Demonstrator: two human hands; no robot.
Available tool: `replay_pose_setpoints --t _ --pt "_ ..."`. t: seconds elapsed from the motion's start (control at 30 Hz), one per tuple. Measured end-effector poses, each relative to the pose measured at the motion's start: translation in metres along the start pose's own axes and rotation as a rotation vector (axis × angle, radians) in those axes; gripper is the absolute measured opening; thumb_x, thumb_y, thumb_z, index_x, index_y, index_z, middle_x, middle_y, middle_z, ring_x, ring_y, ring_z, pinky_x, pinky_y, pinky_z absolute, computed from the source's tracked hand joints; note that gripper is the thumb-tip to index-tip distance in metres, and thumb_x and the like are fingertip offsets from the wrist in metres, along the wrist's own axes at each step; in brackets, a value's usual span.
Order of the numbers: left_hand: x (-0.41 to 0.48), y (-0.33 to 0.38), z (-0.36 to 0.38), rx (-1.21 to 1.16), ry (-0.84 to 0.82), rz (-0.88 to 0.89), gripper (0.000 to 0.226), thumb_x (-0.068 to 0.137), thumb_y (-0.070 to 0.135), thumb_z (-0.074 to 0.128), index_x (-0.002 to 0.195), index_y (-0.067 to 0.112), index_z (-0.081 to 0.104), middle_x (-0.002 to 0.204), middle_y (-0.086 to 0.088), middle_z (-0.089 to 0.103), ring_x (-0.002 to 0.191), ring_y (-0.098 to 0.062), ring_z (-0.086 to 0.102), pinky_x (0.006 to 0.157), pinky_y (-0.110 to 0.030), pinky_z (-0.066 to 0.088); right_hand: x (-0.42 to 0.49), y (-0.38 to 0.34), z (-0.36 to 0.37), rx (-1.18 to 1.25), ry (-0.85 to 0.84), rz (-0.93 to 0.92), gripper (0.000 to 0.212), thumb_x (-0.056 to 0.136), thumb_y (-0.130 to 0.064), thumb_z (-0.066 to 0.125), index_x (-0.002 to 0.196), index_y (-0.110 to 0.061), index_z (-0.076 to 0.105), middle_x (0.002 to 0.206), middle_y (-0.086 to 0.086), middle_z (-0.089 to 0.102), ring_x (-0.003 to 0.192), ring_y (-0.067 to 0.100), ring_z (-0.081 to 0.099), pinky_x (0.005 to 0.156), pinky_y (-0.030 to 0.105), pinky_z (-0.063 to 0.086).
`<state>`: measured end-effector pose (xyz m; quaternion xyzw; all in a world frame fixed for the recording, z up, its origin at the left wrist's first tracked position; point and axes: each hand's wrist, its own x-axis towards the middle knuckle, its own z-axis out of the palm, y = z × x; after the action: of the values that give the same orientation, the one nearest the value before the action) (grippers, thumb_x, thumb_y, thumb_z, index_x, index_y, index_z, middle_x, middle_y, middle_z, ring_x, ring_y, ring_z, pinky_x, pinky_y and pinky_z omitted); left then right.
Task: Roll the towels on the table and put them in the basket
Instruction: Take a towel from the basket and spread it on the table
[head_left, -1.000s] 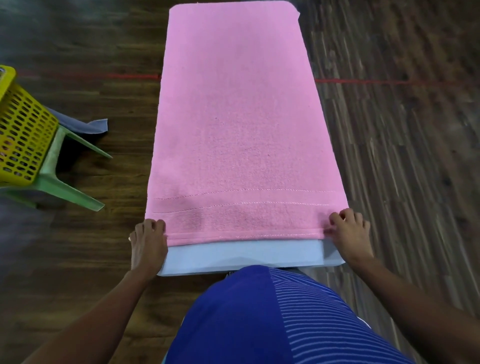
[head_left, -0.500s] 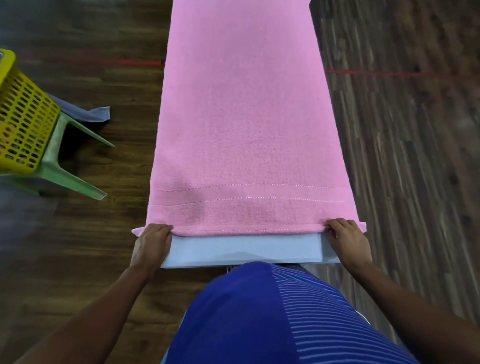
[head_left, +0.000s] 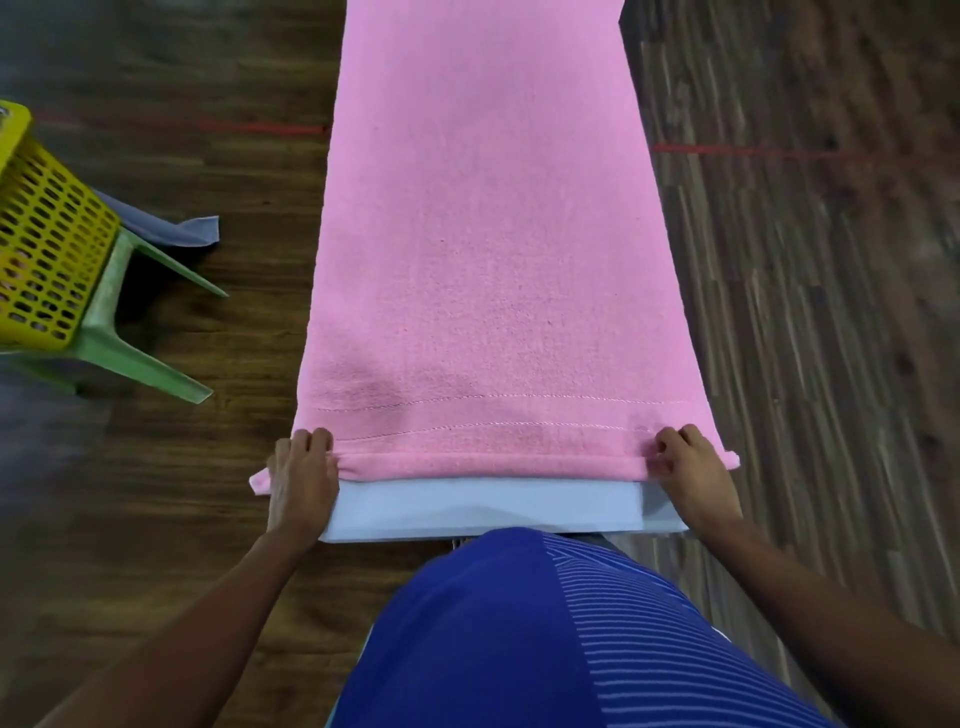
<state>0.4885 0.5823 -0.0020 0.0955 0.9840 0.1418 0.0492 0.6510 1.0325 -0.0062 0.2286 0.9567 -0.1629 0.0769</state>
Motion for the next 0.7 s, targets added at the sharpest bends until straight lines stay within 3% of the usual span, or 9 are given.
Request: replay_pose_setpoints --t 0.1,0.23,0.33,0.43,0.57,0.7 --pt "-0.009 -0.002 0.01 -0.061 0.024 0.062 0.008 0.087 -0.006 0.056 0.092 -0.002 0.06 0.083 -0.019 0.058 0.075 -0.035 0.051 0.065 -0.052 0.049 -0.012 -0.003 0.007 0.033 -0.006 -0.045 0.005 0.087 -0.006 0.059 0.092 -0.008 0.061 0.094 0.007 0.055 0.082 0.028 0.053 0.067 0.039 0.046" --pt "-0.026 -0.012 0.018 0.006 0.023 0.201 0.035 0.078 -0.001 0.049 0.108 -0.007 0.065 0.103 -0.022 0.065 0.094 -0.037 0.06 0.084 -0.052 0.053 -0.033 -0.002 0.019 -0.045 0.073 -0.16 0.022 0.081 -0.004 0.067 0.101 -0.006 0.058 0.102 0.01 0.059 0.088 0.029 0.05 0.073 0.043 0.048" --pt "-0.029 -0.014 0.016 0.088 0.022 0.267 0.037 0.079 -0.007 0.064 0.116 -0.006 0.064 0.112 -0.023 0.065 0.102 -0.038 0.061 0.086 -0.052 0.052 -0.034 0.0 0.019 -0.067 0.094 -0.157 0.029 0.084 -0.006 0.069 0.11 -0.006 0.059 0.11 0.01 0.063 0.094 0.029 0.052 0.079 0.044 0.049" --pt "-0.02 -0.013 0.013 0.086 -0.008 0.221 0.041 0.075 -0.007 0.072 0.115 -0.002 0.066 0.112 -0.019 0.067 0.103 -0.036 0.061 0.086 -0.052 0.051 -0.026 -0.001 0.016 -0.045 0.095 -0.126 0.022 0.085 -0.008 0.067 0.106 -0.009 0.063 0.108 0.006 0.065 0.095 0.028 0.053 0.079 0.043 0.049" --pt "-0.008 -0.01 0.008 0.065 -0.075 0.193 0.024 0.077 0.004 0.06 0.098 -0.002 0.071 0.095 -0.017 0.07 0.087 -0.037 0.063 0.079 -0.051 0.051 -0.017 -0.004 0.011 -0.1 0.066 -0.101 0.014 0.082 -0.011 0.068 0.096 -0.011 0.068 0.095 0.005 0.069 0.086 0.028 0.056 0.07 0.042 0.048" --pt "-0.007 -0.009 0.001 0.093 -0.149 0.215 0.032 0.081 0.021 0.042 0.08 0.005 0.07 0.073 -0.011 0.068 0.066 -0.029 0.058 0.074 -0.046 0.049 -0.011 0.0 0.004 -0.201 0.012 -0.085 0.017 0.086 -0.024 0.057 0.087 -0.014 0.071 0.085 0.004 0.07 0.083 0.029 0.055 0.075 0.041 0.039"
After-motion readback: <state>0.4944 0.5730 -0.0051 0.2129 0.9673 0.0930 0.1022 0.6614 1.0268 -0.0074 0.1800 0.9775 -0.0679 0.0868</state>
